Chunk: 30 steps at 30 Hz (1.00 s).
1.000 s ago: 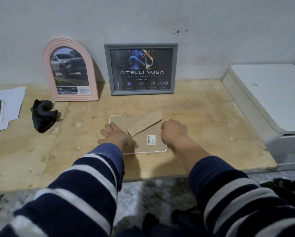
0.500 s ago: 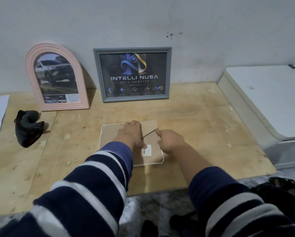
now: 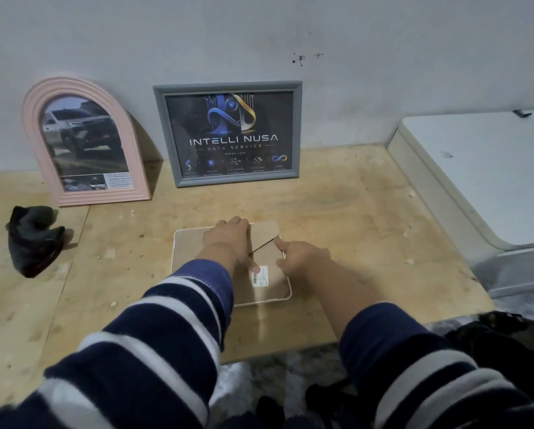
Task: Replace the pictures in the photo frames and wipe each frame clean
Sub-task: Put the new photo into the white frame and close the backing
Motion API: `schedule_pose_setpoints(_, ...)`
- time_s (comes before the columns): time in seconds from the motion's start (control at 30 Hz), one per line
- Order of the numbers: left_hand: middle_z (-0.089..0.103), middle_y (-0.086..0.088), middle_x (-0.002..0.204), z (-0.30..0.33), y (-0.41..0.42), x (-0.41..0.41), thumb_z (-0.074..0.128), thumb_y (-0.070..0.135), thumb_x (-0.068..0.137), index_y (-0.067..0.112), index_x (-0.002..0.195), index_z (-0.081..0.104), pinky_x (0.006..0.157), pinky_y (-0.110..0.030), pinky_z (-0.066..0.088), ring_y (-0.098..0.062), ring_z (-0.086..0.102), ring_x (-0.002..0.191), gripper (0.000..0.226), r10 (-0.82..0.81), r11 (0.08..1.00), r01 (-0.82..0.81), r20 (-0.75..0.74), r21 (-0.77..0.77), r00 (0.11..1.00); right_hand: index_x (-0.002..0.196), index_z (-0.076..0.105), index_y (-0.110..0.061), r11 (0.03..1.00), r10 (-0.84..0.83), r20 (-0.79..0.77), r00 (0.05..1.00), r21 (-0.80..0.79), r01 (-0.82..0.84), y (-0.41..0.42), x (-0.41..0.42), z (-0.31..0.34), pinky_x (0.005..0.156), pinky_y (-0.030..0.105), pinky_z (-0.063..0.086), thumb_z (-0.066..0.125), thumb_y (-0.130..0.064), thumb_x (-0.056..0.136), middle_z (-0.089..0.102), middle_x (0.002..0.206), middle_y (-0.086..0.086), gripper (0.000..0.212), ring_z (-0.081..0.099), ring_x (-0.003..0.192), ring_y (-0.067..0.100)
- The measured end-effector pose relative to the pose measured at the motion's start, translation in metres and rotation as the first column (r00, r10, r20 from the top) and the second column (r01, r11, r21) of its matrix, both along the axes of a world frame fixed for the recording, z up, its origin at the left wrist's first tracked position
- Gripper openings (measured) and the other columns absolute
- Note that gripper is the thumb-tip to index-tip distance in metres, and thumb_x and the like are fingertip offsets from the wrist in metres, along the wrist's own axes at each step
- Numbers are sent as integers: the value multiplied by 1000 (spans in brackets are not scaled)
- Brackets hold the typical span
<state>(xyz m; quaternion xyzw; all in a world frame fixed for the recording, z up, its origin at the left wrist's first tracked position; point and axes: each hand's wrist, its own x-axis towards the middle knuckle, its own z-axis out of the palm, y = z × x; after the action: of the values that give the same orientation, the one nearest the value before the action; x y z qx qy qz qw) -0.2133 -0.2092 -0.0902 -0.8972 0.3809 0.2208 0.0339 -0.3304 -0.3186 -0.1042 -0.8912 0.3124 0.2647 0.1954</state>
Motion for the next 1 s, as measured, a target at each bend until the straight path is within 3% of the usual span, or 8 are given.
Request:
schedule_pose_setpoints(0.13,42,6,139,-4,7,-3,80,56,65,22,138,37,99,-44,40,-22,40,127,91,7,1000,-7,4,-16,1000,145,34,-39,994,-57,99,993,-85,65,4,1,1,102,38,30,50,-36,90,49,141,-8,56,45,130,18)
schedule_pose_setpoints(0.2,34,6,149,-8,13,-5,75,58,70,21,144,31,104,-45,36,-22,35,132,94,-8,1000,9,17,-19,1000,129,51,-36,978,-131,198,971,-132,159,8,3,1,94,36,32,56,-29,85,56,128,-8,45,51,122,17)
schedule_pose_setpoints(0.3,34,2,145,-12,16,-7,69,63,73,20,142,35,104,-43,35,-24,38,131,88,-52,999,52,77,-7,996,127,50,-29,953,-32,321,946,-277,126,14,10,2,93,37,33,56,-19,83,46,130,-1,46,42,123,22)
schedule_pose_setpoints(0.4,44,2,136,-8,15,-7,67,65,73,21,139,40,104,-42,34,-24,44,127,83,-66,997,62,100,37,993,149,27,-25,965,174,241,955,-235,-116,19,17,2,114,44,19,55,-20,87,20,157,-2,68,18,142,23)
schedule_pose_setpoints(0.47,47,3,132,-5,13,-6,66,67,74,22,136,44,105,-43,32,-24,47,124,80,-73,995,66,109,73,991,151,21,-22,952,255,146,956,-213,-222,20,21,1,118,47,10,52,-23,90,13,160,-5,69,13,145,21)
schedule_pose_setpoints(0.7,45,3,134,-7,14,-7,65,66,75,23,136,41,103,-43,33,-23,48,122,79,-66,997,62,91,47,994,126,50,-20,905,320,44,947,-310,-291,19,36,9,115,58,3,51,-18,89,43,141,-1,37,37,130,24)
schedule_pose_setpoints(0.87,22,3,157,-9,28,-8,60,65,80,18,151,21,115,-46,20,-22,27,141,94,-60,998,59,43,34,997,125,50,-16,914,262,66,963,-337,-225,32,40,15,116,57,2,50,-11,83,48,130,1,43,38,128,24)
schedule_pose_setpoints(1.0,20,1,159,1,54,6,43,55,94,15,151,23,116,-49,15,-20,22,144,72,83,993,-91,103,72,991,130,49,-14,918,261,138,955,-341,-201,49,56,20,116,56,4,47,-7,81,45,133,3,50,35,131,25)
